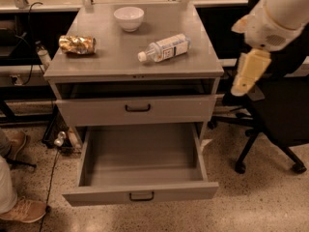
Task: Place blue plastic bottle into middle drawer
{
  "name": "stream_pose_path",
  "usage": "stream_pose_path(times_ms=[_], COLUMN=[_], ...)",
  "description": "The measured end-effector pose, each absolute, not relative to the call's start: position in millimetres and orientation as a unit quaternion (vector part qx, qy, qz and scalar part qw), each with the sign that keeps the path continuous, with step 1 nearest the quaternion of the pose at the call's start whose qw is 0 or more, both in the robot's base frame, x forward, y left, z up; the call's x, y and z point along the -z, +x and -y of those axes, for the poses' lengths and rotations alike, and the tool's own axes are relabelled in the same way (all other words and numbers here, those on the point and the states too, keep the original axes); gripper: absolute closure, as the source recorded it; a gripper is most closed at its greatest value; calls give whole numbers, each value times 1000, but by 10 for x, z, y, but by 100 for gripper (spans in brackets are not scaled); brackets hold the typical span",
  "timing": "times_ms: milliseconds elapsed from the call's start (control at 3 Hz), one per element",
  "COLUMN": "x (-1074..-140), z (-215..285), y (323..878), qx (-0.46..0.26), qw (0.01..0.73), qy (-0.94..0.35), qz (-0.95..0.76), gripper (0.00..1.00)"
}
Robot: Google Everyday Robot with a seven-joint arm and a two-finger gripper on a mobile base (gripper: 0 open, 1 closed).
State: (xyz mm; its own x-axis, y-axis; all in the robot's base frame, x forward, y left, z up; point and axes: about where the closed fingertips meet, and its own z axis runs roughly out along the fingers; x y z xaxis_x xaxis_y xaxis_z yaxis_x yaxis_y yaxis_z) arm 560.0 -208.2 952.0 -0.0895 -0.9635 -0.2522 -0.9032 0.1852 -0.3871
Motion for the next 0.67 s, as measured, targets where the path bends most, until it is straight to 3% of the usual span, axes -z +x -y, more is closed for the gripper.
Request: stream_pose_path(times_ms=[667], x=[-9298], z=[1657], y=[6528], qx=[57], qw=[255], qy=[-670], qz=[-694], gripper=[0])
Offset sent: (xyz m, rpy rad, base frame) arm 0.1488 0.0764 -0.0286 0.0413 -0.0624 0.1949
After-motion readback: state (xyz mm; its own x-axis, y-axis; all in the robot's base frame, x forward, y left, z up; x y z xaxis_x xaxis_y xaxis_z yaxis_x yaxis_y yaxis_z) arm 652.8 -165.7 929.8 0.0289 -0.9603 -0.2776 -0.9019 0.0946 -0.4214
